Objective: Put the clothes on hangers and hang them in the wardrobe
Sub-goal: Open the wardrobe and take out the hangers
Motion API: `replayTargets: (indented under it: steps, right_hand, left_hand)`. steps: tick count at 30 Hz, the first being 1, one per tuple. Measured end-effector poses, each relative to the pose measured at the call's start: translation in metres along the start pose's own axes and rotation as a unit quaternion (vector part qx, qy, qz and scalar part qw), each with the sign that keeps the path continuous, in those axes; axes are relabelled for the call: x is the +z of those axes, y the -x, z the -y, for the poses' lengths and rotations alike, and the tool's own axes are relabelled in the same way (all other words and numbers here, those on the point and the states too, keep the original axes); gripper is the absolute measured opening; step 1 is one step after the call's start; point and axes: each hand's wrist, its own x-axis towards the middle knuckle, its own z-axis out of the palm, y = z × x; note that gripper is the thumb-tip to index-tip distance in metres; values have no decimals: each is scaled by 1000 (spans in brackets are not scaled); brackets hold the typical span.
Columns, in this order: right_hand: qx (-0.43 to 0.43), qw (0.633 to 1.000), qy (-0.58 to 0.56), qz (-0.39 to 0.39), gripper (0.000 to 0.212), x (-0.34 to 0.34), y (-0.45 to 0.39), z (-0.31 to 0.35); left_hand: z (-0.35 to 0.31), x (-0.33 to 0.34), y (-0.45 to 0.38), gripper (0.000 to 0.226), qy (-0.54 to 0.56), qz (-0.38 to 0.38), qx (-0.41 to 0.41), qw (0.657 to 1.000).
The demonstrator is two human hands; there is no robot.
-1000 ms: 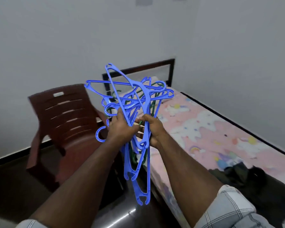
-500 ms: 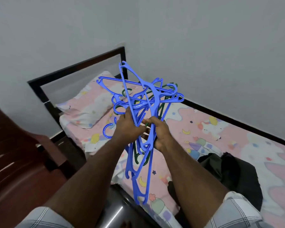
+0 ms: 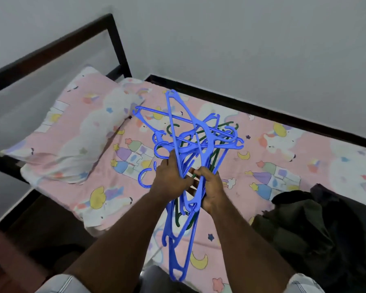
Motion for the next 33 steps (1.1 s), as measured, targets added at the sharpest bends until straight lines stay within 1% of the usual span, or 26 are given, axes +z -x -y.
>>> replayTargets:
  steps: [1, 2, 4, 5, 6, 8, 9, 11, 12, 15, 17, 20, 24, 25, 27, 28, 31, 33]
  right_hand:
    - [6, 1000, -4, -2, 48, -1, -15, -5]
    - [10, 1000, -4, -2, 40, -3, -31, -9]
    - [20, 1000, 2, -3, 13, -6, -61, -18]
    - [25, 1000, 5, -4, 8, -6, -77, -22]
    - [29, 1000, 7, -6, 12, -6, -92, -26]
    - [42, 999, 13, -4, 26, -6, -123, -32]
    - [47, 999, 21, 0, 27, -7, -137, -33]
    - [58, 997, 40, 10, 14, -8, -163, -37]
    - [63, 997, 47, 10, 11, -9, -175, -38]
    - [60, 996, 71, -1, 13, -9, -206, -40]
    - [56, 992, 112, -18, 20, -10, -221, -41]
    - [69, 982, 170, -43, 42, -7, -239, -44]
    - [87, 962, 250, -66, 50, -3, -257, -48]
    - [82, 956, 274, -70, 46, -2, -258, -49]
    - [54, 942, 321, -84, 32, -1, -260, -51]
    - [42, 933, 344, -96, 28, 0, -261, -52]
    - [38, 907, 399, -129, 30, 3, -261, -54]
    - [36, 886, 442, -136, 27, 4, -256, -51]
  left_hand:
    - [10, 8, -12, 110, 0, 5, -4, 1000]
    - [19, 14, -24, 110, 1, 11, -10, 1000]
    - [38, 27, -46, 109, 4, 17, -19, 1000]
    - [47, 32, -57, 108, 6, 19, -22, 1000]
    - [55, 35, -68, 107, 6, 20, -27, 999]
    - [70, 43, -89, 105, 10, 24, -41, 999]
    - [76, 47, -99, 105, 12, 27, -45, 999]
    - [88, 55, -119, 106, 11, 31, -52, 998]
    - [94, 58, -128, 106, 9, 34, -57, 998]
    - [111, 69, -152, 106, 2, 38, -59, 998]
    - [121, 74, -164, 109, -7, 39, -56, 998]
    - [136, 76, -182, 113, -34, 42, -50, 997]
    - [151, 80, -203, 111, -75, 53, -70, 993]
    - [154, 81, -206, 109, -94, 62, -81, 990]
    - [159, 84, -210, 103, -130, 91, -104, 982]
    - [160, 85, -211, 100, -142, 105, -112, 978]
    - [161, 86, -209, 90, -161, 126, -113, 972]
    - [157, 85, -206, 82, -146, 122, -104, 976]
